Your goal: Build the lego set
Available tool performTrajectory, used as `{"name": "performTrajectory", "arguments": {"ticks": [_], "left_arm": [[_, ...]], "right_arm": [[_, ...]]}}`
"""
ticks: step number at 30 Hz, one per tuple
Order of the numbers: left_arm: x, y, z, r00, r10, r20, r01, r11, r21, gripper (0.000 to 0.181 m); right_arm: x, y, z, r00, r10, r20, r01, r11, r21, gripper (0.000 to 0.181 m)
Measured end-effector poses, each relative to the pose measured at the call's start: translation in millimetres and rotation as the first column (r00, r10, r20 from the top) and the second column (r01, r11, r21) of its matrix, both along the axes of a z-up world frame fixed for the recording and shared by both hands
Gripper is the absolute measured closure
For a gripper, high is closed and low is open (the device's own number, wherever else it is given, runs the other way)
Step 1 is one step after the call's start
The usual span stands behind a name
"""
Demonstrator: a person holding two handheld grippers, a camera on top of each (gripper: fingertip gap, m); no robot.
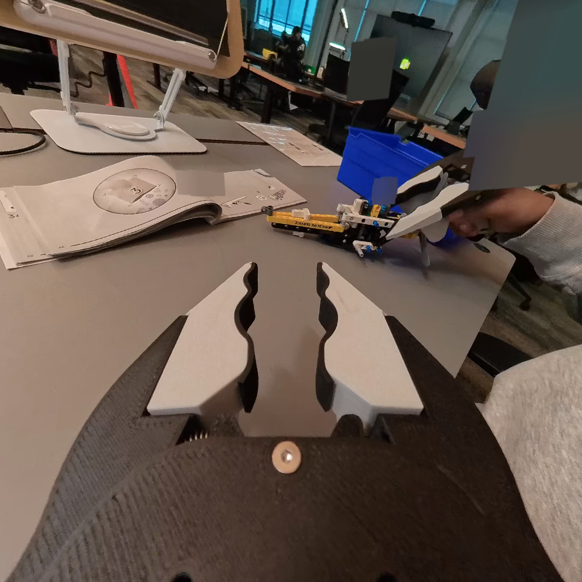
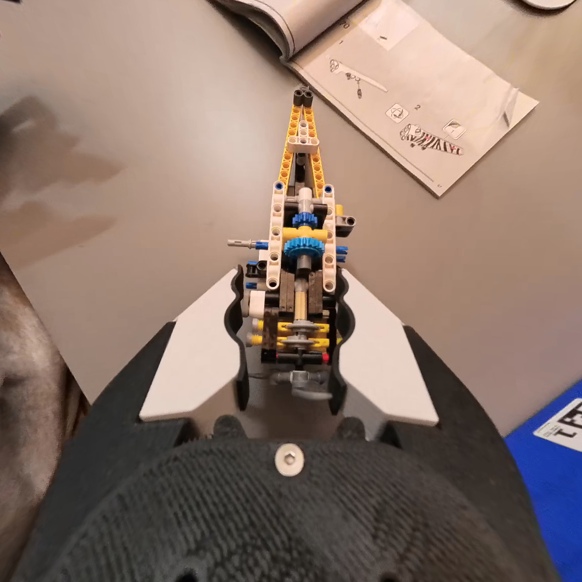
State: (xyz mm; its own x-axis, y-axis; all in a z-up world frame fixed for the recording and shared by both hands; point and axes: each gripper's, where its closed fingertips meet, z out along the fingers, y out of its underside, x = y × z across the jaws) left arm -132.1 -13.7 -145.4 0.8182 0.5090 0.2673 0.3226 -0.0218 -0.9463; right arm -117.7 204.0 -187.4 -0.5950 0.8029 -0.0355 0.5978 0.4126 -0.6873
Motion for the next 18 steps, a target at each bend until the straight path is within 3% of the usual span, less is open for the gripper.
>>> {"name": "performTrajectory", "arguments": {"ticks": [7,11,15,18], "left_arm": [[0,3,-3,1.000,0.002,-0.004,-0.002,0.999,-0.034,0.145],[-2,3,-4,1.000,0.008,0.000,-0.008,0.999,-0.037,0.145],[-2,5,-4,1.000,0.007,0.004,-0.007,0.999,-0.035,0.145],[-2,7,-4,1.000,-0.004,0.006,0.004,0.999,-0.038,0.145]], "right_arm": [[2,4,-9,0.999,-0.054,-0.002,0.054,0.999,0.004,0.124],[3,21,-8,0.978,-0.204,-0.028,0.204,0.979,-0.018,0.124],[6,62,-12,0.870,-0.487,-0.080,0.488,0.873,0.004,0.124],[9,77,-11,0.784,-0.610,-0.117,0.612,0.791,-0.028,0.124]]}}
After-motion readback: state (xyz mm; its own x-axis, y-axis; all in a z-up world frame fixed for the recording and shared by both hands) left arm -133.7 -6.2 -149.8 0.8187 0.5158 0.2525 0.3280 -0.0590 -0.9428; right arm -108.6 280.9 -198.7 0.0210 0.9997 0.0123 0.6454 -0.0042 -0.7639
